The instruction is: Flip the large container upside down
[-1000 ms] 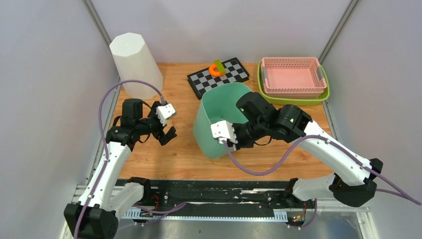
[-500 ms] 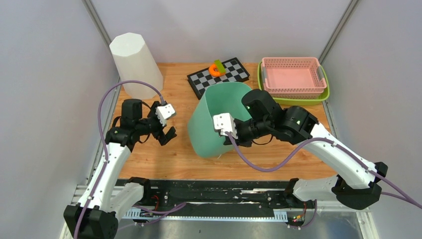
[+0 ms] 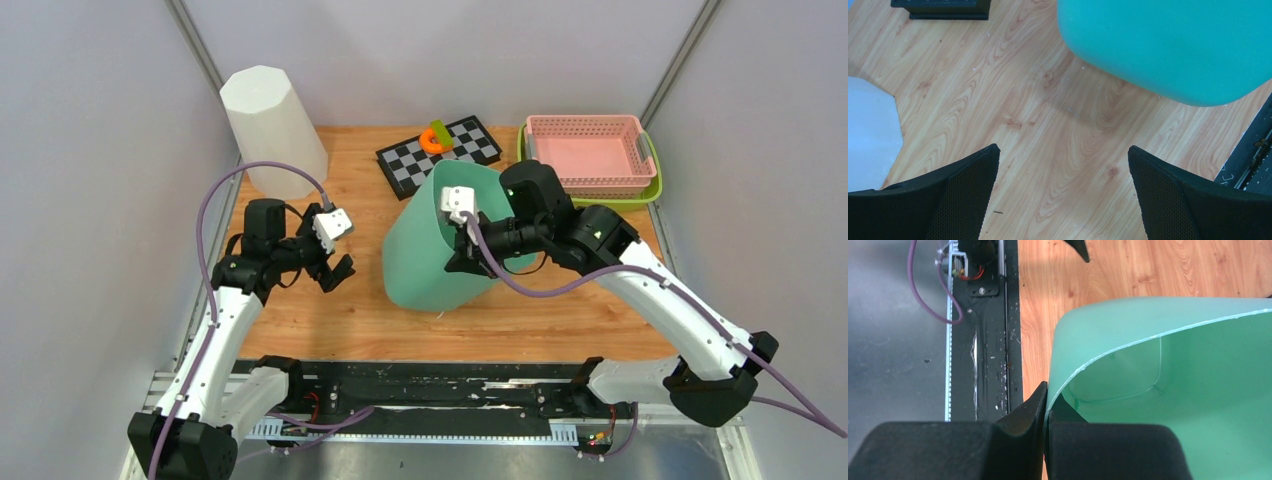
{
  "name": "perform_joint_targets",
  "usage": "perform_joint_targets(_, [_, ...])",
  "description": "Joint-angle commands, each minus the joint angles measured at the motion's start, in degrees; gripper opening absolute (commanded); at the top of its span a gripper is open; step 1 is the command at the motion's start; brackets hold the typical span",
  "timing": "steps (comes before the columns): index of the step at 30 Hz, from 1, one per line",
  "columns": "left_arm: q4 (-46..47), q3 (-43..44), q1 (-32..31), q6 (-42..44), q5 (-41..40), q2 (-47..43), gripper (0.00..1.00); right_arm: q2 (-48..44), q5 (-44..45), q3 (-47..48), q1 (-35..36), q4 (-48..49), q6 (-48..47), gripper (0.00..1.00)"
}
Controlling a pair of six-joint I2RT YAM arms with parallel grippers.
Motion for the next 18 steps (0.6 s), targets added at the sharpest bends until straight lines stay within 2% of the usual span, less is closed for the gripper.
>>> perform_joint_targets(1, [0.4, -0.9, -0.3, 0.4, 1.3, -0.9, 1.0, -1.2, -5.2, -0.3, -4.1, 8.9, 7.7, 0.03])
perform_joint_targets(18, [0.4, -0.9, -0.2, 0.4, 1.4, -0.9, 1.0, -0.3, -16.5, -6.5, -14.9, 25.1, 33.3, 0.03])
